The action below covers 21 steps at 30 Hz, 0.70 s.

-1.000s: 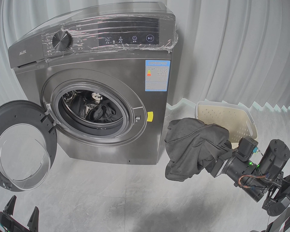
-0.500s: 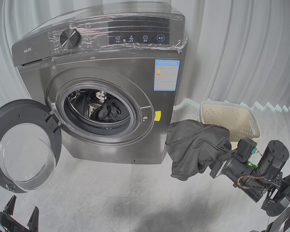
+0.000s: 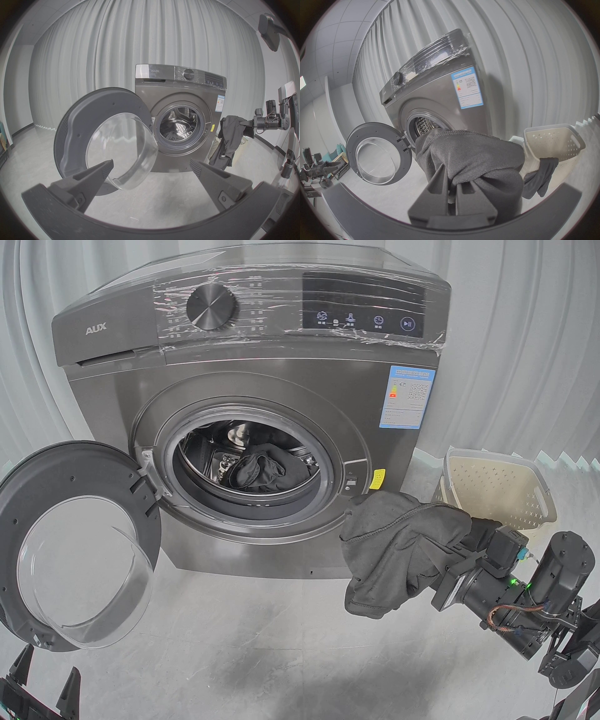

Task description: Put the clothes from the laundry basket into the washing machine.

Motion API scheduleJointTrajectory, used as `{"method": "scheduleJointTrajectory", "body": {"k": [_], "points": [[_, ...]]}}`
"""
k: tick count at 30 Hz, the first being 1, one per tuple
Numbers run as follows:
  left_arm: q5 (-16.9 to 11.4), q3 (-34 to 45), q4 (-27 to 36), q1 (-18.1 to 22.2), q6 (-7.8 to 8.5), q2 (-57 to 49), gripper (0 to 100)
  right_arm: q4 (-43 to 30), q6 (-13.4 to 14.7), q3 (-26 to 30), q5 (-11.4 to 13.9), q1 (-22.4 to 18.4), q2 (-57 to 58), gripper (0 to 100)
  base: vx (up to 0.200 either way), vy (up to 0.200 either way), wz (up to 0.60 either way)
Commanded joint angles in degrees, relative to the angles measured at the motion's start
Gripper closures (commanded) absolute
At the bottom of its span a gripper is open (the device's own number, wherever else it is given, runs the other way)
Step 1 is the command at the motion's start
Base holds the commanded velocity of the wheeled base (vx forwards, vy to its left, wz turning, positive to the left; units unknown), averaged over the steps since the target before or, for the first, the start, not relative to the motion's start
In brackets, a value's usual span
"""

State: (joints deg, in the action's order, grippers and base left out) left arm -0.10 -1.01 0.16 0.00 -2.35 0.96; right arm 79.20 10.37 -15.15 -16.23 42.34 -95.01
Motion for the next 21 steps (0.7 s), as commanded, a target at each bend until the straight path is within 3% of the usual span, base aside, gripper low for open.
{"method": "scheduleJointTrajectory", "body": {"k": [1,14,21], "points": [[0.0,0.9,0.0,0.0,-0.02,-1.0,0,0.1,0.0,0.0,0.0,0.0,-0.3,100,0.0,0.2,0.0],[0.0,0.9,0.0,0.0,0.07,-1.0,0,0.1,1.1,-0.1,0.0,1.5,-0.7,100,0.0,0.0,0.0],[0.0,0.9,-0.1,0.0,0.59,-1.0,0,0.2,3.7,-0.5,-0.9,5.4,-1.3,100,0.0,0.0,0.0]]}}
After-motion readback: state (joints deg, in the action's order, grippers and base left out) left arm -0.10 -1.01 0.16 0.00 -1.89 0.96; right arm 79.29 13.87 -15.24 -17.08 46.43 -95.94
